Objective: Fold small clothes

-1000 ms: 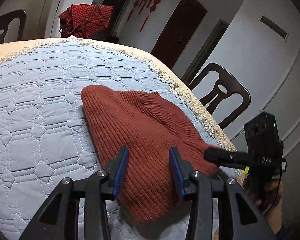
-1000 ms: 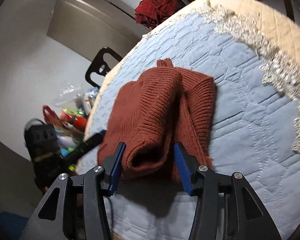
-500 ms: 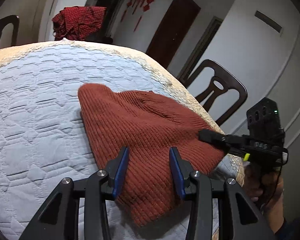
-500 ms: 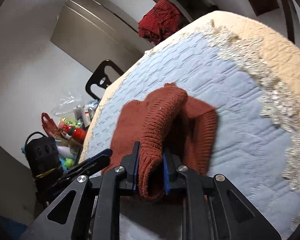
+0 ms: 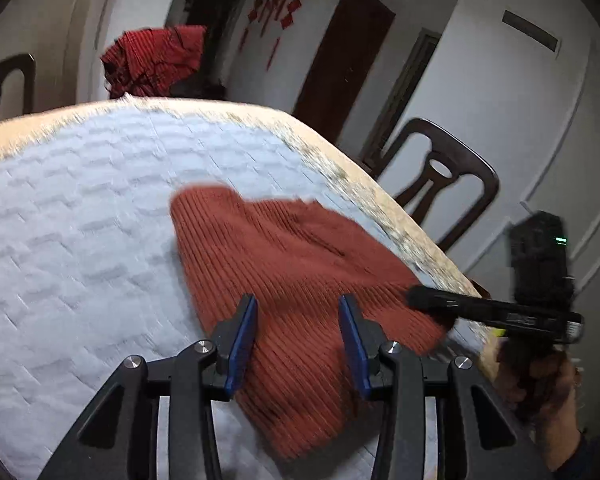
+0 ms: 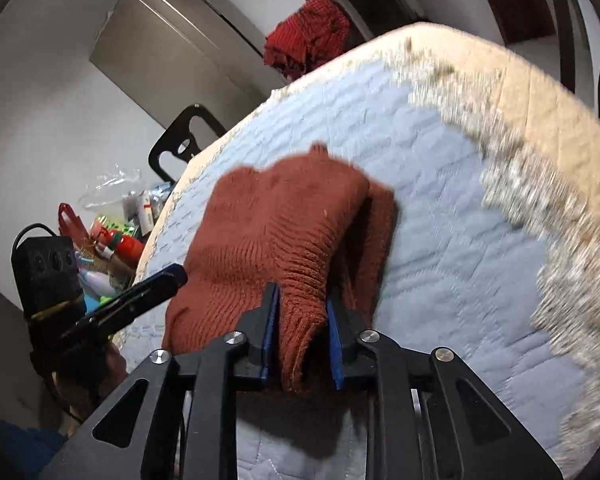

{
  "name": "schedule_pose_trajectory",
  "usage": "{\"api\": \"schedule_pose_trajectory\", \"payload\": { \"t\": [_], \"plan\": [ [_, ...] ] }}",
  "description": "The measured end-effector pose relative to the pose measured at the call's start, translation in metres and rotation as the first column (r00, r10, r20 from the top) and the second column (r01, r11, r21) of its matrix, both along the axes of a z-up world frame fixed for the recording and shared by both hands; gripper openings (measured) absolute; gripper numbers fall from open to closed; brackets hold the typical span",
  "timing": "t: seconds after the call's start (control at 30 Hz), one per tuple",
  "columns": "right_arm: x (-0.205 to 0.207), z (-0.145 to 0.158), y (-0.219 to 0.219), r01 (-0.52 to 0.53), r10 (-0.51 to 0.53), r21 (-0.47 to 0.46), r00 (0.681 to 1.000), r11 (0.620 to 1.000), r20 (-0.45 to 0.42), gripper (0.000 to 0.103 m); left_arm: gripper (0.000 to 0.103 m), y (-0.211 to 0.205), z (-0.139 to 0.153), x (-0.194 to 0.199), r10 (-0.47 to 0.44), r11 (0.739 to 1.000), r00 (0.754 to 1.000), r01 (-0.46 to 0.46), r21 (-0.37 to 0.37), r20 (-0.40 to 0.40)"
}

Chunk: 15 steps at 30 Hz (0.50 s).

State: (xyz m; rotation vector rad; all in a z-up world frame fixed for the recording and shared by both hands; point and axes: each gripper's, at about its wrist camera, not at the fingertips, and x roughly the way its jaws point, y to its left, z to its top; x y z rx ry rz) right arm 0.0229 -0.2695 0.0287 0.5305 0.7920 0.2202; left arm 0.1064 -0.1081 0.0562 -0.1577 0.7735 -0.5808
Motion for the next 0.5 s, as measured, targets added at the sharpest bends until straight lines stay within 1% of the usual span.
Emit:
{"api": "schedule_pose_trajectory", "payload": {
  "t": [0.07, 0.13, 0.17, 0.2, 0.27, 0.3, 0.33, 0.37, 0.43, 0.47, 0.5],
  "plan": [
    [-0.003, 0.016, -0.002, 0.022, -0.020, -0.031, 0.998, 0.999, 0.061, 0.024, 0.045, 0.003, 0.003, 0.009, 0.026, 1.000, 1.000, -0.026, 0.002, 0.010],
    [-0.004, 0.031, -0.001, 0.022, -0.017, -0.037, 0.992, 0.999, 0.126, 0.024, 0.045, 0.001, 0.002, 0.017, 0.040, 0.999, 0.999, -0.040, 0.013, 0.010],
    [-0.002, 0.033, 0.001, 0.015, -0.010, -0.037, 0.990, 0.999, 0.139, 0.024, 0.045, -0.002, -0.001, 0.020, 0.036, 0.999, 0.999, -0.036, 0.022, 0.003],
    [0.002, 0.033, 0.005, 0.002, 0.004, -0.040, 0.991, 0.999, 0.137, 0.024, 0.045, -0.006, -0.006, 0.022, 0.028, 0.999, 1.000, -0.028, 0.034, -0.006],
    [0.017, 0.020, 0.015, -0.026, 0.032, -0.073, 0.996, 0.997, 0.085, 0.024, 0.044, -0.015, -0.019, 0.027, 0.036, 0.996, 0.999, -0.034, 0.078, -0.029],
    [0.024, 0.011, 0.017, -0.033, 0.039, -0.087, 0.998, 0.996, 0.058, 0.023, 0.044, -0.017, -0.024, 0.027, 0.044, 0.995, 0.999, -0.041, 0.095, -0.028],
    [0.031, -0.001, 0.016, -0.033, 0.035, -0.097, 0.999, 0.995, 0.025, 0.020, 0.044, -0.018, -0.027, 0.026, 0.048, 0.993, 0.999, -0.047, 0.105, -0.014],
    [0.036, -0.013, 0.011, -0.014, 0.013, -0.098, 1.000, 0.995, -0.012, 0.004, 0.045, -0.019, -0.028, 0.025, 0.050, 0.992, 0.999, -0.050, 0.113, -0.004],
    [0.037, -0.019, 0.000, 0.006, -0.006, -0.039, 1.000, 0.999, 0.000, 0.002, 0.045, -0.018, -0.028, 0.024, 0.050, 0.993, 0.999, -0.049, 0.110, -0.001],
    [0.036, -0.018, -0.002, 0.012, -0.013, -0.046, 1.000, 0.999, -0.004, 0.000, 0.045, -0.016, -0.027, 0.024, 0.047, 0.993, 0.999, -0.046, 0.106, -0.005],
    [0.037, -0.017, -0.002, 0.009, -0.010, -0.065, 1.000, 0.998, -0.006, 0.000, 0.044, -0.015, -0.025, 0.025, 0.046, 0.994, 0.999, -0.045, 0.101, -0.011]
  ]
}}
